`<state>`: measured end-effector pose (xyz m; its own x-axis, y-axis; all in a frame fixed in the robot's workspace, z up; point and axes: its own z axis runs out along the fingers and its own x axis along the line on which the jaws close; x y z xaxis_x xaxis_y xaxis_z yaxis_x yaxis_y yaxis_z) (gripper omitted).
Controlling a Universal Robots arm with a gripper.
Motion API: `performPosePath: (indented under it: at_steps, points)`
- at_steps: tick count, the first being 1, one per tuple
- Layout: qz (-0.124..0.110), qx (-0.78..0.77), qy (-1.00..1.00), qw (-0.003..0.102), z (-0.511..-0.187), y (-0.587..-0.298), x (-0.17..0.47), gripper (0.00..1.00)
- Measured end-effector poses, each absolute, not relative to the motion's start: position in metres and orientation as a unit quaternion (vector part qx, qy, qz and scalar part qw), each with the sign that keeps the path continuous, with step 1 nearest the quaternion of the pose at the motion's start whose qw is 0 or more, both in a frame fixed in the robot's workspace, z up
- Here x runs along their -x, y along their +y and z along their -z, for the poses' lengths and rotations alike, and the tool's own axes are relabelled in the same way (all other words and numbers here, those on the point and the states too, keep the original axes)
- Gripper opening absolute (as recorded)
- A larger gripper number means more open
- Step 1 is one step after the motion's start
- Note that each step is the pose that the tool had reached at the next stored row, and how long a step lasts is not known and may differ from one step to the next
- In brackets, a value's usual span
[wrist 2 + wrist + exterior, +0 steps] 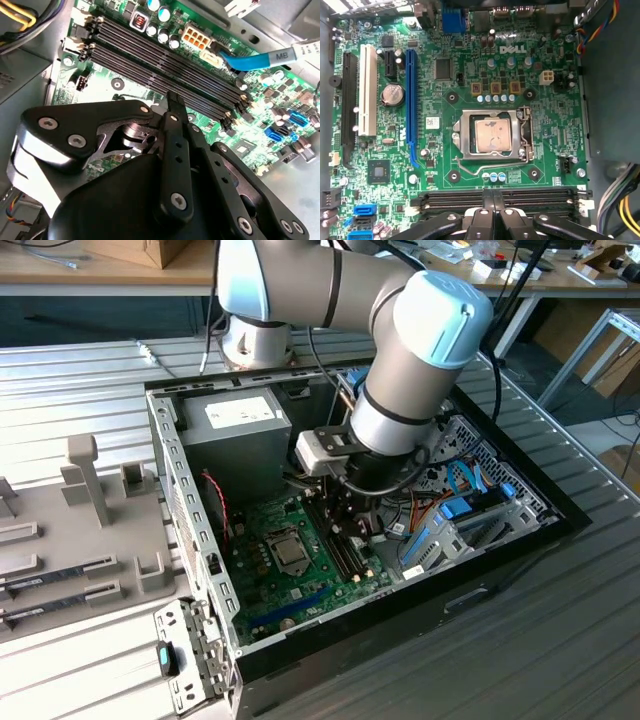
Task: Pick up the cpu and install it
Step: 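Install the first cpu locking lever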
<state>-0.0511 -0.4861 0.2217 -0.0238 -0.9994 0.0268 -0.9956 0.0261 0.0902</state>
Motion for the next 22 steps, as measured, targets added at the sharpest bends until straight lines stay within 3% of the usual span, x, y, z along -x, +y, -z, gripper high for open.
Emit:
performPosePath:
  at_steps: [22]
  points:
    - [0.024,-0.698,-0.715,0.040,-0.209,-0.506,0.070,0.11]
